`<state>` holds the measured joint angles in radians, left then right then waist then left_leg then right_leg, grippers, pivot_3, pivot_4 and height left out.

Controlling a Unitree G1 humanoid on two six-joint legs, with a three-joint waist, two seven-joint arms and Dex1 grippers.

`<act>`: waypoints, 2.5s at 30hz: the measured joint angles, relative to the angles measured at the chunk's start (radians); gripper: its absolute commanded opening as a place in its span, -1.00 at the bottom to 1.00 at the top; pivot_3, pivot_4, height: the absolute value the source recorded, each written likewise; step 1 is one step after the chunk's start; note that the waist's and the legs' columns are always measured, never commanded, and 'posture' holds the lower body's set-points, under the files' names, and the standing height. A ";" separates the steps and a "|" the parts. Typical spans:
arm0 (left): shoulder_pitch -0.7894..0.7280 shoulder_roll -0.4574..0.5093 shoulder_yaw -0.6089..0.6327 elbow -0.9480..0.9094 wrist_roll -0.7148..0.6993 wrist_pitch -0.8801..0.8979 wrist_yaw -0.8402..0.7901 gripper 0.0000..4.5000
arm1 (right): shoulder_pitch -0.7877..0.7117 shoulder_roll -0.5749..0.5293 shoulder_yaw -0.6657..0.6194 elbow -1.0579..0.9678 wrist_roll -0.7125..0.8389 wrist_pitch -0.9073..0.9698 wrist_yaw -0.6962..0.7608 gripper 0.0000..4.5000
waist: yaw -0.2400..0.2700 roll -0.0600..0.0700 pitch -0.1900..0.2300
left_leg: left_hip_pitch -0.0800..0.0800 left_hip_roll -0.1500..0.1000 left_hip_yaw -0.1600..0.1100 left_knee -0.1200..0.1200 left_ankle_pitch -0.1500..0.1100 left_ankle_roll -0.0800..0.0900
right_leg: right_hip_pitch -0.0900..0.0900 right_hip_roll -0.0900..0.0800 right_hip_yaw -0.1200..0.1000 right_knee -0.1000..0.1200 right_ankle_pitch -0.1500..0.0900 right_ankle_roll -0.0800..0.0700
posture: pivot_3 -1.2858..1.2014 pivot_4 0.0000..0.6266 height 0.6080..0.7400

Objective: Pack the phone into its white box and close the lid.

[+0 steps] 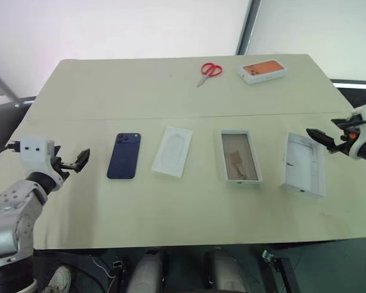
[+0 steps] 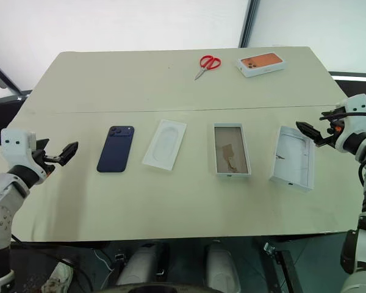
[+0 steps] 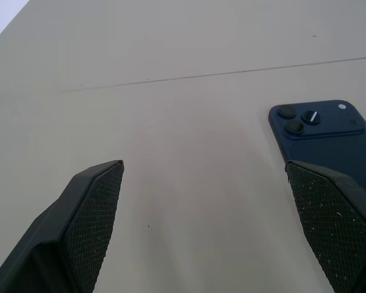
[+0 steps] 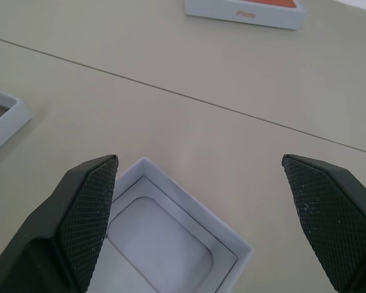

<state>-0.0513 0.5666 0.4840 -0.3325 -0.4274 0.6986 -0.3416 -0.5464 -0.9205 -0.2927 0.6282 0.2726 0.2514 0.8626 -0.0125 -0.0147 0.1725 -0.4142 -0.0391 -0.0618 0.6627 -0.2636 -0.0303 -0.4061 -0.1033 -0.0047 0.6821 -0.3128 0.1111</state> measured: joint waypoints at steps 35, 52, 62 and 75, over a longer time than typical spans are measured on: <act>-0.407 -0.306 -0.302 -0.007 -0.185 0.531 0.191 0.98 | 0.209 0.147 0.218 -0.952 0.146 0.318 0.034 1.00 | 0.003 -0.001 0.000 | 0.000 -0.001 -0.001 0.002 0.000 0.000 | 0.001 0.001 -0.001 0.001 0.000 0.001 | 0.03 -0.52 0.35; -0.614 -0.464 -0.160 0.176 -0.161 0.854 0.316 0.62 | 0.251 0.169 0.329 -1.062 0.121 0.326 -0.002 1.00 | 0.003 -0.002 0.000 | 0.000 -0.001 -0.002 0.002 0.004 -0.006 | 0.001 0.001 -0.001 0.001 0.000 0.001 | 0.03 -0.52 0.35; -0.649 -0.505 -0.071 0.196 -0.152 0.885 0.285 -0.95 | 0.266 0.195 0.351 -1.058 0.093 0.309 -0.023 1.00 | 0.004 -0.002 0.001 | 0.000 -0.001 -0.002 0.002 0.004 -0.007 | 0.001 0.001 -0.001 0.001 0.000 0.001 | 0.03 -0.52 0.35; -0.721 -0.635 0.203 0.169 -0.245 0.907 0.267 -0.95 | 0.267 0.105 0.344 -1.004 0.022 0.291 0.001 1.00 | 0.015 -0.005 0.002 | 0.000 -0.002 -0.001 0.003 0.004 -0.007 | 0.002 0.001 -0.001 0.000 0.001 0.002 | 0.03 -0.52 0.35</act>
<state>-0.7720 -0.0683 0.6870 -0.1634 -0.6719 1.6059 -0.0743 -0.2793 -0.8155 0.0516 -0.3759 0.2941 0.5424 0.8634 0.0026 -0.0198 0.1748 -0.4143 -0.0407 -0.0632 0.6655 -0.2599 -0.0369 -0.4044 -0.1028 -0.0055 0.6821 -0.3122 0.1127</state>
